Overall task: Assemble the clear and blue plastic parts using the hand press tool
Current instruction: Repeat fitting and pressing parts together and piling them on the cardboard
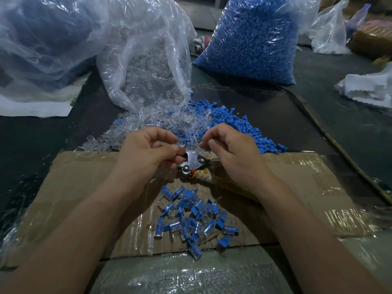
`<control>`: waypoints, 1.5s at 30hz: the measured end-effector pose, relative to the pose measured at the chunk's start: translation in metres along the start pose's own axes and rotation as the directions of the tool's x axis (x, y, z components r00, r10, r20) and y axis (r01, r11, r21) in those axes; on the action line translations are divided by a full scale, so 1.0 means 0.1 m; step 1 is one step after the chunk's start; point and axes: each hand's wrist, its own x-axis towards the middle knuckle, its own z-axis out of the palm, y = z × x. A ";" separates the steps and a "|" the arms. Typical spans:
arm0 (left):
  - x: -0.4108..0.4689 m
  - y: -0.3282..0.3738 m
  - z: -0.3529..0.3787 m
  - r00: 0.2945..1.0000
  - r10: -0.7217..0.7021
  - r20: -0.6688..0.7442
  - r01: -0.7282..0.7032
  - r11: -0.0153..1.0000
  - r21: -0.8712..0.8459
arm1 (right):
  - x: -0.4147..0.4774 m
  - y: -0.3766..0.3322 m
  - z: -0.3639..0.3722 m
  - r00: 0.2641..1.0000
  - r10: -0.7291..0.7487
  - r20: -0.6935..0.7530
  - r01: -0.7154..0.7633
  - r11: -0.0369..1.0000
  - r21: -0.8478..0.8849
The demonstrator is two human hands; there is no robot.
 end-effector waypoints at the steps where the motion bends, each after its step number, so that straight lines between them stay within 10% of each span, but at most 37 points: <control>1: 0.00 0.00 0.00 1.000 0.002 0.002 -0.002 1.000 0.004 | 0.00 0.00 0.00 1.000 -0.001 -0.004 0.001 1.000 -0.023; 21: 0.03 -0.05 -0.03 0.986 0.006 -0.168 -0.013 0.999 -0.041 | 0.17 0.43 -0.19 0.922 0.326 -0.208 -0.387 0.806 -0.448; 45: 0.02 -0.01 -0.03 0.993 0.029 -0.116 -0.023 0.998 0.052 | 0.24 0.31 -0.05 0.968 0.251 -0.002 -0.236 0.907 -0.349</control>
